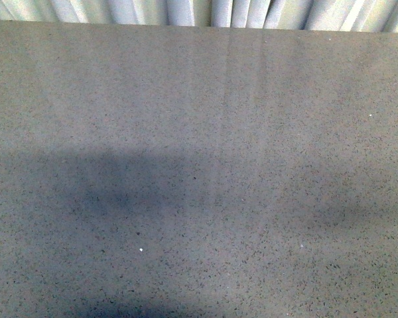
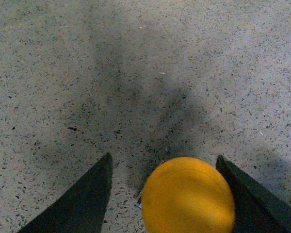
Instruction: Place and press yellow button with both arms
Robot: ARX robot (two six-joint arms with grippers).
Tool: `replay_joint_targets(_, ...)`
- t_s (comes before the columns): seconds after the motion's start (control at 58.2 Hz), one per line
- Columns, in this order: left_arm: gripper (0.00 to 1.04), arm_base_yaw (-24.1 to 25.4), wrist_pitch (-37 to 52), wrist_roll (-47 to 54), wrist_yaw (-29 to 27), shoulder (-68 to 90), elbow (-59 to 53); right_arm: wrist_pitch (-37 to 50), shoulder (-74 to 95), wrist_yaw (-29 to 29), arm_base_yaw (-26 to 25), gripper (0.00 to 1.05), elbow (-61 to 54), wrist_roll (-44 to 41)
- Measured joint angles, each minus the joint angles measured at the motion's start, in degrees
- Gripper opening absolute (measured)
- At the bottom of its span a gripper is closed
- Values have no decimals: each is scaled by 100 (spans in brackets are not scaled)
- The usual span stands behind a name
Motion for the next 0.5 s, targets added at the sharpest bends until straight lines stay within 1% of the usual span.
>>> replay_joint_targets(0.069, 50, 0, 4, 7, 0, 4, 0, 0, 0, 0, 0, 96, 0, 0)
replay_joint_targets(0.12, 41, 0, 20, 22, 2, 7, -4, 0, 0, 0, 0, 96, 0, -2)
replay_joint_targets(0.172, 37, -2, 39, 39, 2, 7, -11, 0, 0, 0, 0, 96, 0, -2)
replay_joint_targets(0.275, 35, -11, 55, 77, 11, 7, -26, 0, 0, 0, 0, 96, 0, -2)
replay_joint_targets(0.498, 34, -11, 31, 173, 59, -79, -59, 0, 0, 0, 0, 96, 0, 0)
